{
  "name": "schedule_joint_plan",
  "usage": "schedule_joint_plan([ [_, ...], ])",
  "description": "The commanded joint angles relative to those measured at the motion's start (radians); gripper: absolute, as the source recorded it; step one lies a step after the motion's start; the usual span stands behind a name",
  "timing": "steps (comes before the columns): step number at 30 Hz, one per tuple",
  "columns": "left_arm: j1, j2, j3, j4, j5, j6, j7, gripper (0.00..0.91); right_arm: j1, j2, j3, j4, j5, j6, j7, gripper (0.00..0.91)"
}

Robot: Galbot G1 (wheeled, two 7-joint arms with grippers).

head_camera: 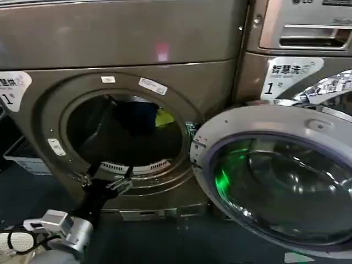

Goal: Grasp the clothes from the dryer.

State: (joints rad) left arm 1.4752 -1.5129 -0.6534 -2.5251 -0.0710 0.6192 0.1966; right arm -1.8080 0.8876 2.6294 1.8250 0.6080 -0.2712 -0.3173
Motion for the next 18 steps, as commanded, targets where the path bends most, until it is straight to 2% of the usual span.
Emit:
schedule_joint_plan([
  [1, 0.0, 0.001, 0.0, -0.002, 0.001, 0.001, 0.0, 0.907, 0.001, 0.002, -0.003, 0.003, -0.001, 0.0, -0.001, 0.907],
  [18, 0.002, 0.001, -0.001, -0.005, 0.001, 0.0, 0.0, 0.907, 0.0, 0.001, 0.001, 0.004, 0.0, 0.005, -0.003, 0.907],
])
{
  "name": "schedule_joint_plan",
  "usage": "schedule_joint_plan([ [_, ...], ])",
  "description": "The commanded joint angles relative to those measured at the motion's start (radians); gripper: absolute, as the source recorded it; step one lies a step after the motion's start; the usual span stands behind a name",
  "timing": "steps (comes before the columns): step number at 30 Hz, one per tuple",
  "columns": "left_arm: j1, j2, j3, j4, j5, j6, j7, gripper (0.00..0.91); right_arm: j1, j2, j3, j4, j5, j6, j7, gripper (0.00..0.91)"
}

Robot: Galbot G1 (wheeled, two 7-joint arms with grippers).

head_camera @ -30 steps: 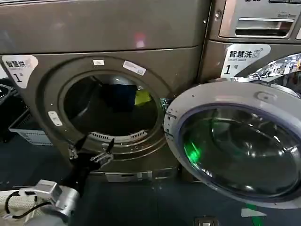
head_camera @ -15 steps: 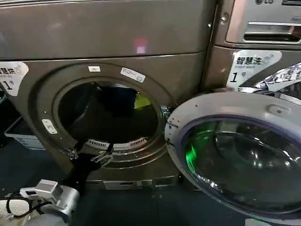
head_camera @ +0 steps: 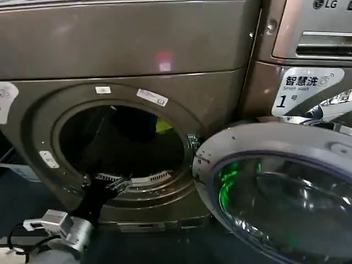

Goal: Grasp the clothes from the dryer.

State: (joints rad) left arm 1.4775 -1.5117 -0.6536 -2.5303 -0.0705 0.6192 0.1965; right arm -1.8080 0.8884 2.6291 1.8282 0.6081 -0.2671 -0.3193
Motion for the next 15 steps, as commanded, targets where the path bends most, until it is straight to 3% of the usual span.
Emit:
schedule_joint_plan([
  [1, -0.001, -0.001, -0.001, 0.001, 0.0, 0.0, 0.0, 0.907, 0.0, 0.0, 0.002, 0.001, 0.0, 0.001, -0.001, 0.907],
  [15, -0.008, -0.002, 0.0, 0.008, -0.002, 0.0, 0.001, 0.907, -0.004, 0.001, 0.01, 0.001, 0.0, 0.002, -0.001, 0.907],
])
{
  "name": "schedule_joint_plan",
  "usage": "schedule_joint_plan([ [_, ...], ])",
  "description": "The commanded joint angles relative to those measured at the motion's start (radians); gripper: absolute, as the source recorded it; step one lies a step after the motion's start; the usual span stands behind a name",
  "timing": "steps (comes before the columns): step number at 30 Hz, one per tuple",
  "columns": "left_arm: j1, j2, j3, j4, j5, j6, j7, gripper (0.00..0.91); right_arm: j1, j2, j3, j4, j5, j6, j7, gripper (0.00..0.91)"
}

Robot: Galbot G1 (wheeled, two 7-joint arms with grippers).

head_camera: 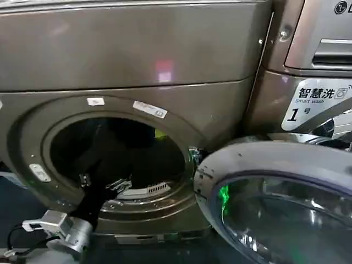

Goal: Grasp the clothes from the dryer.

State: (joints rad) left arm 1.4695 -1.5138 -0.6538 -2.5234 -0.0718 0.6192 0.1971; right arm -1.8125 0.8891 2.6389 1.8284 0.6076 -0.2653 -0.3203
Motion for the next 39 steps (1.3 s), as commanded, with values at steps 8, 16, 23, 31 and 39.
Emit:
schedule_joint_plan([
  [8, -0.005, -0.003, 0.002, 0.005, -0.001, 0.0, 0.001, 0.907, 0.0, 0.002, 0.001, 0.0, -0.001, 0.002, -0.001, 0.907],
  [16, -0.006, -0.003, -0.001, 0.015, 0.002, -0.003, 0.001, 0.907, -0.002, 0.008, 0.0, 0.021, -0.035, -0.018, 0.011, 0.907],
  [23, -0.039, 0.005, -0.017, 0.058, 0.006, -0.015, 0.001, 0.907, -0.015, 0.014, 0.014, 0.051, -0.047, -0.012, -0.011, 0.907],
  [31, -0.132, 0.027, 0.002, 0.183, 0.009, -0.04, -0.003, 0.907, -0.032, 0.009, 0.036, 0.061, -0.055, -0.024, -0.015, 0.907],
  [39, -0.358, 0.05, 0.038, 0.456, 0.038, -0.081, -0.023, 0.907, -0.071, 0.006, 0.078, 0.04, -0.053, -0.034, -0.001, 0.907],
])
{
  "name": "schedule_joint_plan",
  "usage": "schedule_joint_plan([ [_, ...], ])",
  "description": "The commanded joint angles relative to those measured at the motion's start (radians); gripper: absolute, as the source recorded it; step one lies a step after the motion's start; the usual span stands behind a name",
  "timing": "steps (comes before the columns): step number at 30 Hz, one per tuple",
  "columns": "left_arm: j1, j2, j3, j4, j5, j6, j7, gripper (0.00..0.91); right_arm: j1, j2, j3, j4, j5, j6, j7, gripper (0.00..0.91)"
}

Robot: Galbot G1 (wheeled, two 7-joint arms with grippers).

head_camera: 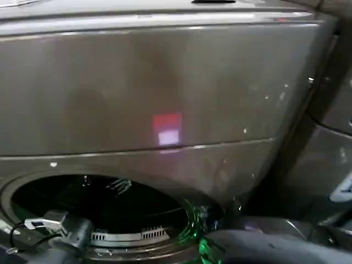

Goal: Grasp the clothes from the dryer.

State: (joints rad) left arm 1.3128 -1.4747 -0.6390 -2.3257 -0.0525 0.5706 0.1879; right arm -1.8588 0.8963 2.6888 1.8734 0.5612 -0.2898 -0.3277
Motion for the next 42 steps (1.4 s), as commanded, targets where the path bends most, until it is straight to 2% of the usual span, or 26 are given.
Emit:
schedule_joint_plan([
  [1, -0.23, 0.009, 0.026, 0.302, 0.017, -0.033, -0.015, 0.907, -0.028, -0.002, 0.032, -0.007, -0.006, -0.01, 0.004, 0.907],
  [5, -0.358, 0.006, 0.046, 0.451, 0.015, -0.033, -0.017, 0.907, -0.039, -0.004, 0.047, -0.011, -0.006, -0.01, 0.004, 0.907],
  [14, -0.581, -0.007, 0.087, 0.723, 0.058, -0.098, -0.028, 0.907, -0.052, -0.01, 0.066, -0.031, -0.008, -0.006, -0.005, 0.907],
  [38, -1.003, -0.033, 0.095, 1.385, 0.154, -0.183, -0.023, 0.907, -0.045, -0.014, 0.071, -0.063, -0.008, 0.011, -0.015, 0.907],
  [42, -1.059, -0.024, 0.1, 1.48, 0.188, -0.184, 0.029, 0.907, -0.033, -0.013, 0.057, -0.058, -0.008, 0.011, -0.015, 0.907],
])
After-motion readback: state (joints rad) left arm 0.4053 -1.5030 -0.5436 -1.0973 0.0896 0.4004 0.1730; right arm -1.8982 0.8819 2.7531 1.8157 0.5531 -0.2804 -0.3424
